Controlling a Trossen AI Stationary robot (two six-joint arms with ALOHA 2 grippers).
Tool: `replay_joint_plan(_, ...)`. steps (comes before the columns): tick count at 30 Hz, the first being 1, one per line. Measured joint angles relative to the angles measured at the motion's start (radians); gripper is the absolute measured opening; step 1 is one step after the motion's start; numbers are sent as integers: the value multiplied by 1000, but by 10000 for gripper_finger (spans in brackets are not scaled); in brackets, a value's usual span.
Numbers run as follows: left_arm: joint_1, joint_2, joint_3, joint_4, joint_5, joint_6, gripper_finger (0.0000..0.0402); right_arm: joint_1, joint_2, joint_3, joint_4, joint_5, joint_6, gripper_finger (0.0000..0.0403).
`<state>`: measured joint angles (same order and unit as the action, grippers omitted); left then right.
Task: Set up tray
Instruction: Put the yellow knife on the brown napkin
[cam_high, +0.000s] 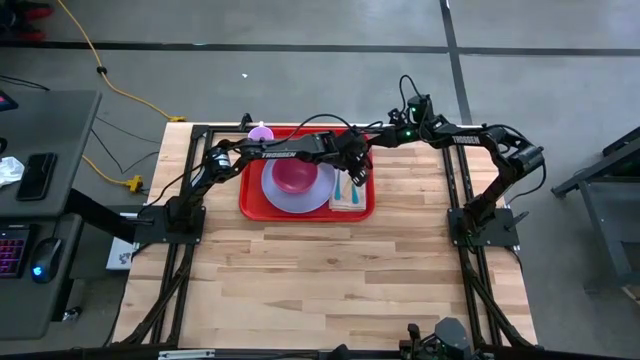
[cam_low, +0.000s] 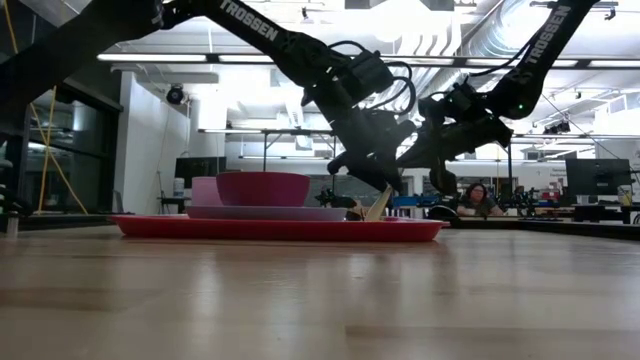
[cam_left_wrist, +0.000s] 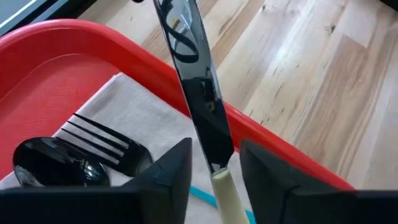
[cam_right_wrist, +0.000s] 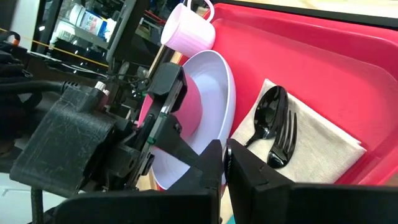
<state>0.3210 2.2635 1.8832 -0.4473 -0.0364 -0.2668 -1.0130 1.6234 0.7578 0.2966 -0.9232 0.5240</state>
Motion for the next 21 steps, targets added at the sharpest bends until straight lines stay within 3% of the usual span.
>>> replay_joint_plan(11, 1, -2, 0, 2, 39, -36, 68, 0, 0, 0, 0, -9, 0, 1)
replay_joint_plan(21, 1, -2, 1, 3, 59, -61, 77, 0, 0, 0, 0, -11, 0, 1)
